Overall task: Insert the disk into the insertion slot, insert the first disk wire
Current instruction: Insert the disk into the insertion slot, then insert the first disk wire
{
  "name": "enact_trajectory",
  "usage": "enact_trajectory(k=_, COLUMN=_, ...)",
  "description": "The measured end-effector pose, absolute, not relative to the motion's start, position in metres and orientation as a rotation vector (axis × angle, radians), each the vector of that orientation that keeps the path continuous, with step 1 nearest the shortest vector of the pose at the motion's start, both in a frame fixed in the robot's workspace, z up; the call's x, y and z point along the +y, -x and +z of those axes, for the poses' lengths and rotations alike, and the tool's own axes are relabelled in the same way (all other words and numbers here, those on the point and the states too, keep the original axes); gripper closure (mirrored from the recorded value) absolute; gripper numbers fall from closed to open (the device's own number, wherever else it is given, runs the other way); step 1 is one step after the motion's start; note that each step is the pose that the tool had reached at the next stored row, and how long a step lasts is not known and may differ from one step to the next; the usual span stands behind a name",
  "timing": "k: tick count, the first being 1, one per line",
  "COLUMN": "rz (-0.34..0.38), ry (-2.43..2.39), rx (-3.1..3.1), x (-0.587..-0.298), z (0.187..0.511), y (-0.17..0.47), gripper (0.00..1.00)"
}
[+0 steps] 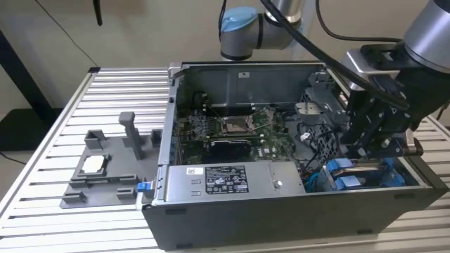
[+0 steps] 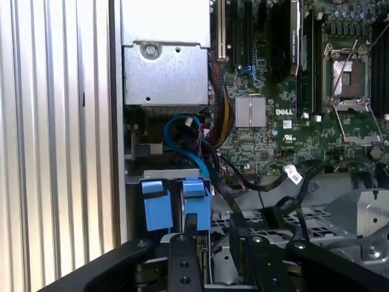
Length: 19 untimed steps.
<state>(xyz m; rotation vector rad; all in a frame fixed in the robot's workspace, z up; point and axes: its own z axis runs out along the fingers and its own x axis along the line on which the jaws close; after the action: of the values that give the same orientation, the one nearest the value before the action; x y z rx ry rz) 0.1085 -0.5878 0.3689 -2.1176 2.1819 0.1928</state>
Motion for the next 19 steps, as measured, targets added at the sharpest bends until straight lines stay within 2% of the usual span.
enact_trajectory(k=10, rz=0.187, ry=2.097, rx=2.153, x=-0.588, z=0.384, y=-0.106, gripper=0.65)
enact_trajectory(k=19, rz=0.063, ry=2.034, rx=2.059, x=-0.586, z=0.384, y=-0.105, gripper=0.65)
